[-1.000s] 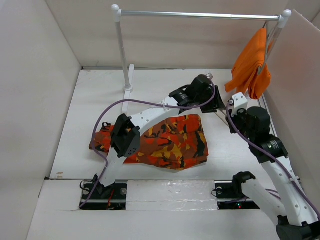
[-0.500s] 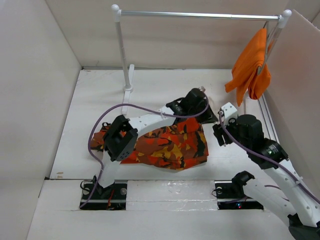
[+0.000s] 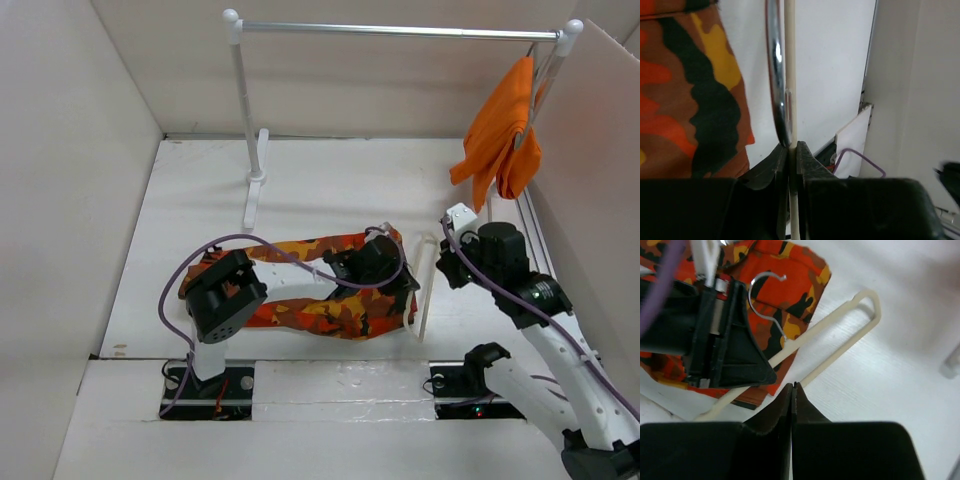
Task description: Place the trousers on the hanger
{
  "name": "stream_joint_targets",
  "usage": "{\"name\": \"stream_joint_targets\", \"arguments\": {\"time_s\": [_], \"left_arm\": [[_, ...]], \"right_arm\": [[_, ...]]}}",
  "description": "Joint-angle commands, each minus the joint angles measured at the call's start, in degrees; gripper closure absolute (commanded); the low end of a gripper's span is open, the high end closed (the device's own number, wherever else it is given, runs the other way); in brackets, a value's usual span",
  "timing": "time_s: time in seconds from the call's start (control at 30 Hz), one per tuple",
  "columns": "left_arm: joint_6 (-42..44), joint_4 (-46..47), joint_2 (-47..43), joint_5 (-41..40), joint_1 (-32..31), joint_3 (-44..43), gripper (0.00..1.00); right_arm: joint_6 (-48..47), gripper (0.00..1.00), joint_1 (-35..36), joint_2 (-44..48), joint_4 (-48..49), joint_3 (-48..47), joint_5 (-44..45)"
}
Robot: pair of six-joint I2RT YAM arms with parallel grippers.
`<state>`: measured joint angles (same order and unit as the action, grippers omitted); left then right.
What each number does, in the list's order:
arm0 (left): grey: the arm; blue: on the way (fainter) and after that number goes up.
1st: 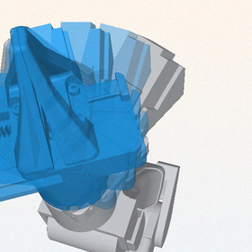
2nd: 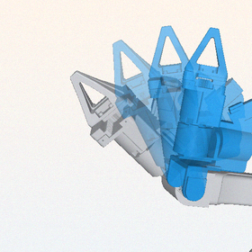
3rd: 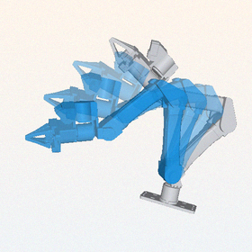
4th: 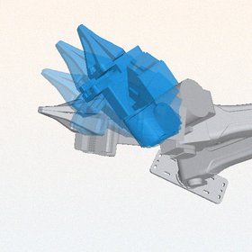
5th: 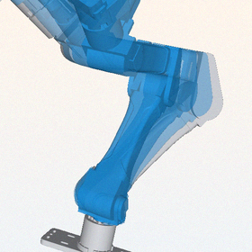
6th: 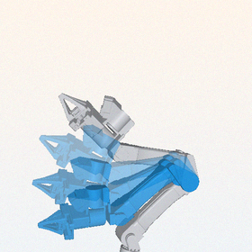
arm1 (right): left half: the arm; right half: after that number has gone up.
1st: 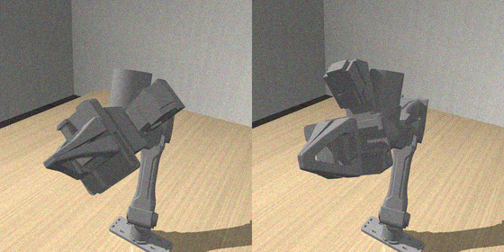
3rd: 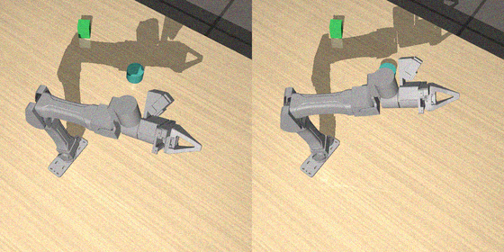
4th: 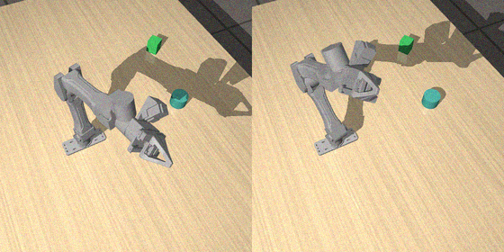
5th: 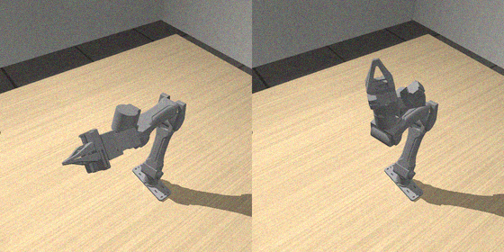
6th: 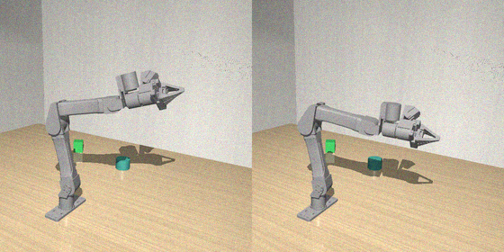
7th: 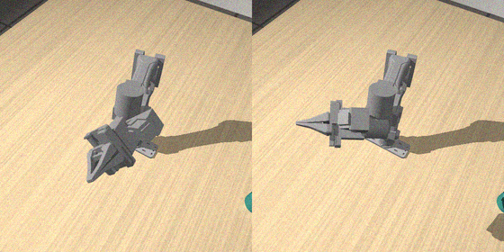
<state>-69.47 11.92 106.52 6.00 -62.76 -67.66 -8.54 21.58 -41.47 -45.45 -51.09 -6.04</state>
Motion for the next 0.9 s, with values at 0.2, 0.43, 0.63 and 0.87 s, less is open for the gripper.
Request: {"name": "stream_joint_targets", "arguments": {"time_s": [0.2, 0.43, 0.63, 0.87], "left_arm": [[-3.9, 11.8, -5.0, -15.8, -1.3, 9.1, 1.00], [-6.6, 16.3, -1.6, -19.1, -1.3, 12.3, 1.00], [-7.6, 15.6, 1.5, -18.7, -2.5, 10.0, 1.00], [-9.3, 13.6, 4.1, -20.4, -3.9, 7.0, 1.00]], "right_arm": [[6.3, 1.00, -7.1, -6.1, 25.0, 17.5, -14.9], [5.2, 0.68, -8.9, -15.8, 38.4, 22.6, -19.8], [4.1, 0.61, -10.2, -24.3, 44.6, 21.6, -21.3], [0.7, 0.59, -10.8, -30.0, 43.3, 17.9, -19.4]]}}
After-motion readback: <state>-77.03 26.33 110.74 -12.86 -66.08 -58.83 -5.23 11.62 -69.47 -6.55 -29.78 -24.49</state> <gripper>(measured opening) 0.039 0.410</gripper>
